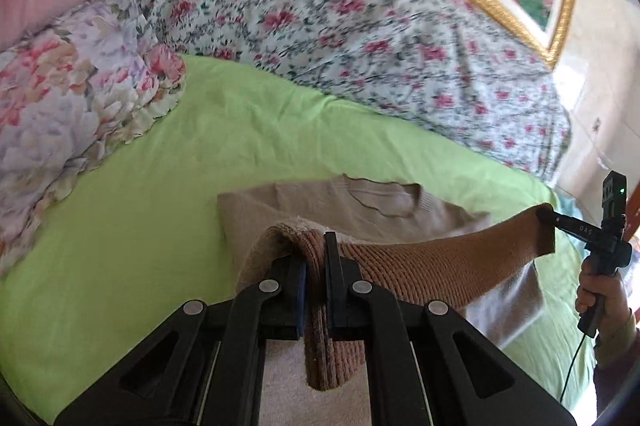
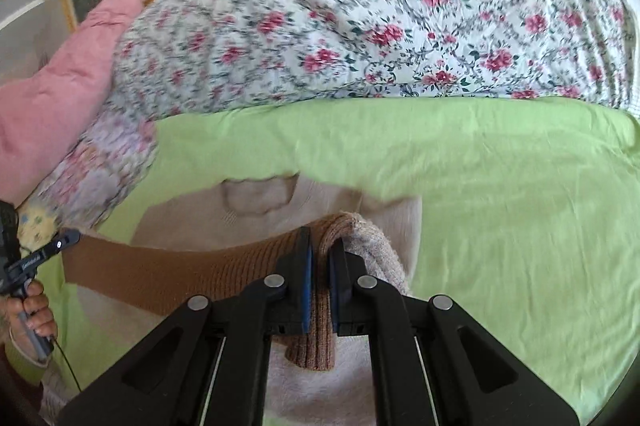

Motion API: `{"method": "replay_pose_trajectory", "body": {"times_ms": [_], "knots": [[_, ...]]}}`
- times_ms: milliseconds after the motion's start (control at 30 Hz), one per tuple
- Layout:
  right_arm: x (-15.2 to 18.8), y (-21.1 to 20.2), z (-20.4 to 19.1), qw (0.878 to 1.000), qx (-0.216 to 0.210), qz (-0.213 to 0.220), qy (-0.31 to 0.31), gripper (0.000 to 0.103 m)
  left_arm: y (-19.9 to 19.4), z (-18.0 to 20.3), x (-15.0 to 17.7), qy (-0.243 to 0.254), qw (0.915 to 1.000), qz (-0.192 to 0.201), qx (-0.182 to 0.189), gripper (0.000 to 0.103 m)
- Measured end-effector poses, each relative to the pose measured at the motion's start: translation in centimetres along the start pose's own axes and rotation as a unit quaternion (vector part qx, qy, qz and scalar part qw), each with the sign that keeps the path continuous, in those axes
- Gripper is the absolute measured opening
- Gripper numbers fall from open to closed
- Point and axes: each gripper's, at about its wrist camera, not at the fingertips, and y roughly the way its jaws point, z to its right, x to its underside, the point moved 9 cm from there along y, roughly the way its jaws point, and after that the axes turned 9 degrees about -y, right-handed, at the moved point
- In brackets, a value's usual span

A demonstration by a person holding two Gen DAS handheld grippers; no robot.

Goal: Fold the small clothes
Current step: 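Lift the hem with both tools and fold it over toward the collar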

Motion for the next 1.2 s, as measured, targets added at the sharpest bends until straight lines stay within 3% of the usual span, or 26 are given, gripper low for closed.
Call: {"method": "replay_pose_trajectory", "body": {"times_ms": [267,400,467,533,600,667,767,867,1000,1067,1200], "knots": [[1.3,9.7,2.4,0.997,0.041,-0.071,-0.002,0.008,9.4,-3.6,-0.3,-0.029,0.998,-0.05,-0.026,0.006],[2.9,11.7,3.0,0.994,0.04,-0.099,0.022,0.01,11.7,-5.1,1.3,-0.042,0.9944,-0.09,-0.035,0.009],[3.0,11.3,3.2,0.994,0.035,-0.101,0.037,0.013,10.8,-5.1,1.7,-0.047,0.9944,-0.091,-0.027,0.014],[2.8,9.5,3.1,0.995,0.029,-0.085,0.045,0.023,8.7,-4.6,2.2,-0.039,0.9954,-0.086,-0.02,0.029],[2.4,7.0,2.8,0.997,0.029,-0.059,0.043,0.035,6.4,-3.5,3.0,-0.025,0.9966,-0.079,-0.007,0.03],[2.1,5.0,2.1,0.998,0.016,-0.04,0.039,0.037,4.5,-2.0,4.4,-0.01,0.9967,-0.08,0.012,0.03],[2.8,3.3,-1.2,0.999,-0.029,-0.029,0.011,0.038,3.7,1.1,6.5,0.003,0.9944,-0.093,0.05,0.03],[5.2,4.7,-6.4,0.991,-0.104,-0.075,-0.044,0.037,5.1,4.2,8.7,0.035,0.9899,-0.121,0.066,0.031],[7.0,7.6,-10.0,0.979,-0.108,-0.113,-0.134,0.037,8.8,4.9,8.8,0.062,0.9888,-0.131,0.035,0.03],[6.9,9.1,-9.4,0.979,-0.111,-0.122,-0.122,0.037,10.4,3.8,7.6,0.058,0.9903,-0.126,0.015,0.03],[5.1,13.1,-4.6,0.986,-0.057,-0.131,-0.086,0.037,13.1,-0.3,4.5,0.041,0.9917,-0.111,-0.05,0.03]]}}
